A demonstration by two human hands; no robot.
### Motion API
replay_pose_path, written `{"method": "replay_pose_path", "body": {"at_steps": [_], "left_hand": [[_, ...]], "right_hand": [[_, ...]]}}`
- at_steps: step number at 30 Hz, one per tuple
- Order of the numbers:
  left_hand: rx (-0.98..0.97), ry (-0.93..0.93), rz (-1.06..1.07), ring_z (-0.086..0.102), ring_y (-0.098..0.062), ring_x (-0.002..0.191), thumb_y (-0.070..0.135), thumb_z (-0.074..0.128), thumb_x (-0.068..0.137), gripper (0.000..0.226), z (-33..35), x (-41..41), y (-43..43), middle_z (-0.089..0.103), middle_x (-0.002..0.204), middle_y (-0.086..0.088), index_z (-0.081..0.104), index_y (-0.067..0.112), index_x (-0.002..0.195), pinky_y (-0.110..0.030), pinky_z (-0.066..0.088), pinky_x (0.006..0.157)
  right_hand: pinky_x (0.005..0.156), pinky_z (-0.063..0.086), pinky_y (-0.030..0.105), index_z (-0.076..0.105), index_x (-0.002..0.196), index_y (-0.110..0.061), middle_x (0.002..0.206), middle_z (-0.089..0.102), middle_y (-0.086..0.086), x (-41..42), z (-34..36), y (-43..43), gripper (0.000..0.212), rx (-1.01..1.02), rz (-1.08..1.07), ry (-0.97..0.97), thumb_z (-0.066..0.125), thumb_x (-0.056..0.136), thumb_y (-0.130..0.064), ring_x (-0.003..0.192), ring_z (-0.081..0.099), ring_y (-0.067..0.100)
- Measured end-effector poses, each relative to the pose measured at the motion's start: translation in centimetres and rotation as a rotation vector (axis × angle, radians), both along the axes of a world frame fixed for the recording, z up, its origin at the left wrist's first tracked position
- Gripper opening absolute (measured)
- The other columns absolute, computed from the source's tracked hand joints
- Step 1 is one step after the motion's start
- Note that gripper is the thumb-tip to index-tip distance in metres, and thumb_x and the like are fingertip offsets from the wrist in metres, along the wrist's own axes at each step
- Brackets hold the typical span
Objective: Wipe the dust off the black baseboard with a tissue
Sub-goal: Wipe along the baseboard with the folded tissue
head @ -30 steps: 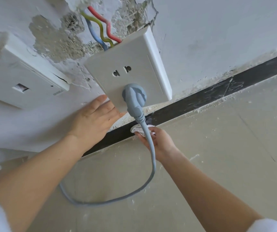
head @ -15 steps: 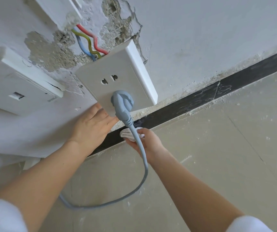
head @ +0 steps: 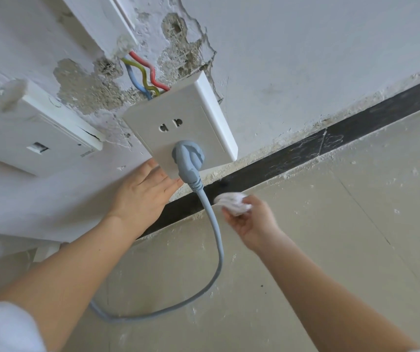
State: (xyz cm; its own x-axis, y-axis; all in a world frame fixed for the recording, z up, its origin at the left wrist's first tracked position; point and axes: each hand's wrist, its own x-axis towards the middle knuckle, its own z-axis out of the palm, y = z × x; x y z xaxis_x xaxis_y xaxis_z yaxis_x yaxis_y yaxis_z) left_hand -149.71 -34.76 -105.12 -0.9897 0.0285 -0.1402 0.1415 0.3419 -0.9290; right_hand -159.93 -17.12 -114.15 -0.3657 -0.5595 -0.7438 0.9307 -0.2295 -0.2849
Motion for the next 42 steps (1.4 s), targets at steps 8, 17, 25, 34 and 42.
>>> {"method": "replay_pose_path", "body": {"at_steps": [8,17,25,34,42], "left_hand": [[-0.048,-0.167,0.232,0.042,-0.022,0.131,0.021,0.021,0.087,0.067,0.1,0.4,0.6,0.05,0.137,0.012,0.019,0.025,0.154,-0.047,-0.012,0.101],[0.004,-0.171,0.299,0.048,-0.019,0.127,0.037,0.05,0.088,0.064,0.4,0.3,0.5,0.055,0.131,0.016,0.032,0.03,0.15,-0.045,-0.005,0.104],[0.086,-0.209,0.326,0.041,-0.023,0.132,0.026,0.034,0.09,0.06,0.6,0.1,1.1,0.049,0.137,0.013,0.029,0.025,0.15,-0.046,-0.001,0.104],[0.098,-0.198,0.239,0.028,-0.029,0.14,0.018,0.019,0.088,0.067,0.3,0.4,1.1,0.035,0.149,0.008,0.011,0.014,0.154,-0.049,-0.018,0.098],[0.112,-0.111,0.235,0.049,-0.023,0.125,0.043,0.056,0.083,0.07,0.2,0.4,0.7,0.057,0.129,0.013,0.037,0.025,0.148,-0.044,-0.006,0.104]], "right_hand": [[0.071,0.057,0.035,0.057,0.102,0.016,0.068,0.068,0.022,1.2,-2.2,-5.0,0.022,0.024,0.072,-0.066,0.042,0.09,0.005,0.05,0.066,0.023],[0.073,0.06,0.039,0.056,0.1,0.007,0.094,0.063,0.025,-6.7,-3.2,2.1,0.015,0.159,-0.402,0.008,0.052,0.086,0.004,0.071,0.066,0.03],[0.066,0.061,0.032,0.062,0.098,0.003,0.09,0.069,0.022,-0.2,-0.7,-0.9,0.024,0.015,0.0,-0.032,0.043,0.087,-0.008,0.073,0.069,0.027],[0.061,0.061,0.034,0.052,0.113,0.014,0.099,0.063,0.032,-4.1,1.6,-0.5,0.027,-0.08,-0.101,0.021,0.04,0.09,0.008,0.077,0.067,0.033],[0.066,0.059,0.033,0.055,0.1,0.004,0.086,0.064,0.021,-3.5,0.4,3.3,0.02,-0.035,-0.342,-0.089,0.04,0.088,-0.004,0.072,0.065,0.027]]}}
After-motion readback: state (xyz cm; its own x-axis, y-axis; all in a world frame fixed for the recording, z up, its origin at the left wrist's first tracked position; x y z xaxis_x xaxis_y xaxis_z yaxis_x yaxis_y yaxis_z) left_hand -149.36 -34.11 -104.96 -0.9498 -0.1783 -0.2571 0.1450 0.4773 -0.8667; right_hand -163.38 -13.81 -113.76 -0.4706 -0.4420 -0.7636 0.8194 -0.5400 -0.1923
